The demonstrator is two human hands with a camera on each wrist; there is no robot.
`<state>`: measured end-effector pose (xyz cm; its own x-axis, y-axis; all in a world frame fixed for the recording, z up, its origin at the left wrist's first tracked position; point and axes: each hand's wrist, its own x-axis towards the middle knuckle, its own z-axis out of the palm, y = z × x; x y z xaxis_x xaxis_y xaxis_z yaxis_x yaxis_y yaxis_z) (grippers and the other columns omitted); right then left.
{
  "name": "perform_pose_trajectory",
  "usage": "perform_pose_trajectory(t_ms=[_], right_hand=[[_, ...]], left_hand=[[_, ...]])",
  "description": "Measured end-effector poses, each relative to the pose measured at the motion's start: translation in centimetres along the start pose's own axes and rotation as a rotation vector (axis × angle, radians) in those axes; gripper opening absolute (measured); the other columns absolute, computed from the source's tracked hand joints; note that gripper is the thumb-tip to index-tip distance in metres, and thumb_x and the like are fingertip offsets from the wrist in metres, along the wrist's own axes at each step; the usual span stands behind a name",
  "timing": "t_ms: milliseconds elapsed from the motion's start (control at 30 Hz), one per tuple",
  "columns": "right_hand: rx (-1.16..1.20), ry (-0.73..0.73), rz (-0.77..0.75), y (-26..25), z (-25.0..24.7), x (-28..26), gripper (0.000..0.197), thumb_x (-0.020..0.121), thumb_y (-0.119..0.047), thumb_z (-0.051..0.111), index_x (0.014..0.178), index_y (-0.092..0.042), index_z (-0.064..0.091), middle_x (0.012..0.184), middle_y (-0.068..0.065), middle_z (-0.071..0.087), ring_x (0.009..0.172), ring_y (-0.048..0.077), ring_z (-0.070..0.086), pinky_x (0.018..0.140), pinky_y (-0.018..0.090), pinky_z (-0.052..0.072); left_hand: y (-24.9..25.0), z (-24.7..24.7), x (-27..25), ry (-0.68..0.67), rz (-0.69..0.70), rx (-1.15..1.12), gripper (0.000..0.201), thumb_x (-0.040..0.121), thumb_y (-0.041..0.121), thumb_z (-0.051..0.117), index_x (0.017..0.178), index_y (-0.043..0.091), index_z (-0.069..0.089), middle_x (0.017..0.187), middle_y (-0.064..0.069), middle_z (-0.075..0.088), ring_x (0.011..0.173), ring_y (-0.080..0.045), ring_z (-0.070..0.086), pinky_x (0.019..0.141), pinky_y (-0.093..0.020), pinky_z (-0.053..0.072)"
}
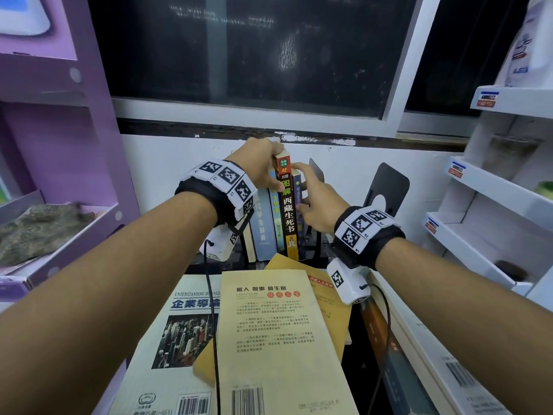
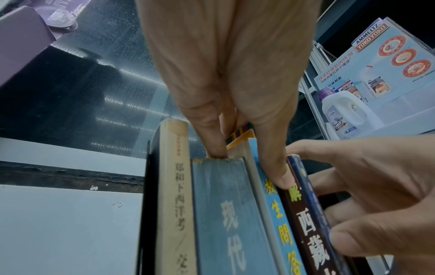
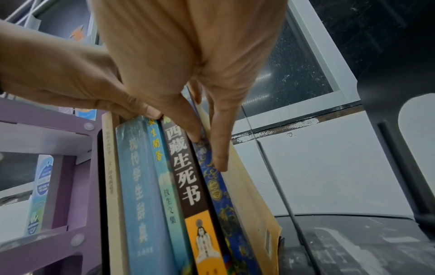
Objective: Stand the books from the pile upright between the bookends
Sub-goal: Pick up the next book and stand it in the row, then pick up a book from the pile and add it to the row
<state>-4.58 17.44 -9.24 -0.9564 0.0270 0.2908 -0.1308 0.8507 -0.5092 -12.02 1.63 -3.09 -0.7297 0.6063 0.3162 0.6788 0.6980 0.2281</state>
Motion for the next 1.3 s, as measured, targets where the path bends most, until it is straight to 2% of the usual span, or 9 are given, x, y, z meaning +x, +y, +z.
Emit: perform_pose_trajectory(t_ms=[200,333,433,567,733,900,1033,1167,1300], right_hand=[[-0.012,-0.006,-0.003,0.1,-0.5,0.1,0.079,0.094,-0.001,0.058,0.152,-0.034,0.015,0.122,0.008,0.058,0.101,0.024,0.065,0.088,0.044,0.058],[-0.034,0.003,0.002,0.1,-1.9,-0.4,0.077,0.095,-0.007,0.059,0.154,-0.028,0.014,0.133,0.010,0.051,0.098,0.020,0.064,0.089,0.035,0.054],[-0.084,-0.001,-0.005,0.1,-3.4,-1.4,0.074,0.094,-0.014,0.065,0.153,-0.022,0.021,0.128,0.007,0.052,0.091,0.015,0.060,0.081,0.026,0.047],[-0.141,-0.026,-0.025,0.3,-5.3,-3.3,0.067,0.092,-0.023,0.069,0.148,-0.020,0.031,0.123,0.004,0.053,0.102,0.021,0.062,0.084,0.028,0.048],[-0.238,-0.067,-0.043,0.7,-7.8,-6.8,0.068,0.091,-0.033,0.070,0.146,-0.022,0.033,0.125,0.004,0.054,0.105,0.021,0.060,0.090,0.033,0.050],[-0.387,-0.149,-0.007,1.9,-10.6,-11.0,0.068,0.090,-0.044,0.068,0.145,-0.020,0.036,0.132,0.005,0.052,0.107,0.015,0.051,0.090,0.026,0.041],[-0.500,-0.209,0.057,4.1,-12.6,-14.7,0.066,0.089,-0.053,0.066,0.140,-0.019,0.043,0.131,0.005,0.053,0.110,0.018,0.052,0.089,0.026,0.040],[-0.606,-0.313,0.196,7.0,-14.1,-18.1,0.073,0.086,-0.064,0.060,0.140,-0.017,0.046,0.132,0.006,0.055,0.103,0.019,0.054,0.095,0.033,0.046],[-0.635,-0.404,0.322,9.2,-14.9,-20.7,0.085,0.082,-0.075,0.055,0.142,-0.016,0.043,0.135,0.008,0.054,0.116,0.024,0.055,0.103,0.040,0.045]], left_hand=[[0.4,-0.1,0.2,-0.014,-0.006,0.025,0.044,0.073,0.035,0.086,0.105,0.019,0.060,0.108,0.000,0.067,0.099,-0.020,0.057,0.085,-0.039,0.050],[0.9,-0.5,0.0,-0.025,-0.008,0.055,0.042,0.075,0.037,0.085,0.105,0.018,0.062,0.109,-0.001,0.067,0.101,-0.022,0.060,0.087,-0.040,0.052],[1.5,-1.0,-0.7,-0.013,0.006,0.073,0.040,0.076,0.040,0.083,0.104,0.018,0.066,0.109,-0.001,0.067,0.102,-0.022,0.061,0.088,-0.040,0.052],[2.3,-1.3,-2.2,0.012,-0.001,0.092,0.041,0.074,0.050,0.081,0.102,0.023,0.068,0.111,0.001,0.066,0.104,-0.022,0.059,0.089,-0.046,0.053],[4.8,-1.0,-5.0,0.038,-0.001,0.151,0.083,0.076,0.056,0.077,0.145,0.022,0.047,0.149,-0.002,0.040,0.136,-0.024,0.036,0.109,-0.051,0.040],[8.4,0.1,-7.9,-0.037,0.065,0.117,0.084,0.079,0.061,0.071,0.148,0.022,0.044,0.152,0.000,0.039,0.142,-0.022,0.034,0.117,-0.050,0.030],[12.2,1.4,-9.8,-0.221,0.104,0.016,0.076,0.084,0.058,0.067,0.143,0.015,0.048,0.142,-0.003,0.054,0.123,-0.020,0.054,0.096,-0.029,0.043],[14.8,3.8,-10.2,-0.414,0.147,0.076,0.062,0.088,0.066,0.057,0.109,0.009,0.065,0.109,-0.006,0.067,0.099,-0.028,0.060,0.083,-0.032,0.049],[17.3,5.8,-10.4,-0.507,0.111,0.101,0.071,0.087,0.070,0.052,0.095,0.001,0.065,0.086,-0.002,0.060,0.082,-0.024,0.058,0.074,-0.033,0.047]])
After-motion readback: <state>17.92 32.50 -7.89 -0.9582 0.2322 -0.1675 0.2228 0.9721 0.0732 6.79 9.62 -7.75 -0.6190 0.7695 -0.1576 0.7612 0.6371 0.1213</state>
